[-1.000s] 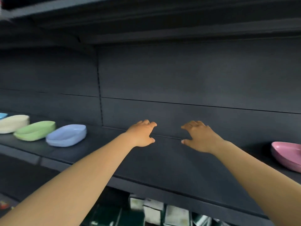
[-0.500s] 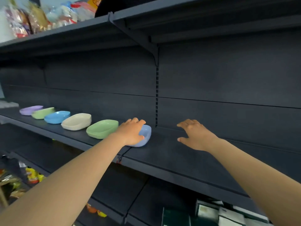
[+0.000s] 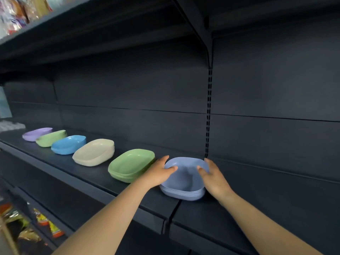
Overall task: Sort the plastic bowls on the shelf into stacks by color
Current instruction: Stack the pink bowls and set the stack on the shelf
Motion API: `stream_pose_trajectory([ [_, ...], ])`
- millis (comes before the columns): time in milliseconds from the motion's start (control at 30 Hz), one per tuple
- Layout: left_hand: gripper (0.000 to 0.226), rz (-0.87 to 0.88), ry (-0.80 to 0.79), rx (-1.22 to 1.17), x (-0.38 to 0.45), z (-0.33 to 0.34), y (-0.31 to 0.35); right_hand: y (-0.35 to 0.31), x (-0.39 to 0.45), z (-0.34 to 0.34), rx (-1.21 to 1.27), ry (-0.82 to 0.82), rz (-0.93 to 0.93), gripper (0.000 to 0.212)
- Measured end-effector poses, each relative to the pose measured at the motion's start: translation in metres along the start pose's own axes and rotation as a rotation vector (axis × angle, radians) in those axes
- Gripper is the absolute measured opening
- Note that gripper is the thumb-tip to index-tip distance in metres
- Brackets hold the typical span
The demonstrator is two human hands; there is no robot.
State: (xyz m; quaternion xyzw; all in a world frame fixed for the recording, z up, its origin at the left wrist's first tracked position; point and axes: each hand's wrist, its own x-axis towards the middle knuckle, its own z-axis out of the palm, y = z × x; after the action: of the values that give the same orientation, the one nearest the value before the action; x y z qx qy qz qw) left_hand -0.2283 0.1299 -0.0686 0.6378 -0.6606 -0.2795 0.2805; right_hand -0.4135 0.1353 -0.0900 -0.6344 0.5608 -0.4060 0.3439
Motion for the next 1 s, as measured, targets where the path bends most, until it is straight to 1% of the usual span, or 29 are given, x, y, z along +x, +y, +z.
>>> stream_pose_trajectory([
  [67,0.066,-0.004,-0.021,-0.128,0.008,0.006,-0.007,0.004,0.005,0.005,0.066,0.003,0.007,0.055],
  [167,0.062,-0.004,0.003,-0.322,0.013,0.017,-0.016,0.009,0.005,0.008,0.132,0.016,-0.011,0.048],
  [233,0.058,-0.014,0.018,-0.463,0.013,0.021,-0.019,0.011,0.003,0.008,0.179,0.01,0.003,0.046],
  [300,0.055,-0.023,0.022,-0.538,0.013,0.023,-0.02,0.01,0.003,0.01,0.243,-0.004,0.026,0.044],
  [367,0.051,-0.037,0.024,-0.59,0.014,0.025,-0.018,0.008,0.002,0.01,0.314,-0.012,0.057,0.037],
  [467,0.049,-0.045,0.019,-0.629,0.01,0.033,-0.009,0.003,-0.006,0.002,0.416,0.018,0.108,0.03],
  [567,0.043,-0.012,-0.022,-0.632,0.004,0.048,0.008,0.011,-0.022,-0.016,0.484,0.126,0.148,0.031],
  [667,0.042,0.042,-0.083,-0.61,-0.001,0.069,0.035,0.02,-0.042,-0.043,0.499,0.244,0.174,0.035],
  [800,0.049,0.085,-0.163,-0.622,-0.012,0.105,0.082,0.032,-0.068,-0.092,0.477,0.407,0.178,0.039],
  [900,0.047,0.129,-0.208,-0.629,-0.028,0.134,0.123,0.042,-0.091,-0.138,0.465,0.471,0.178,0.048],
  [1000,0.045,0.162,-0.245,-0.637,-0.046,0.167,0.168,0.055,-0.113,-0.188,0.443,0.537,0.174,0.052],
])
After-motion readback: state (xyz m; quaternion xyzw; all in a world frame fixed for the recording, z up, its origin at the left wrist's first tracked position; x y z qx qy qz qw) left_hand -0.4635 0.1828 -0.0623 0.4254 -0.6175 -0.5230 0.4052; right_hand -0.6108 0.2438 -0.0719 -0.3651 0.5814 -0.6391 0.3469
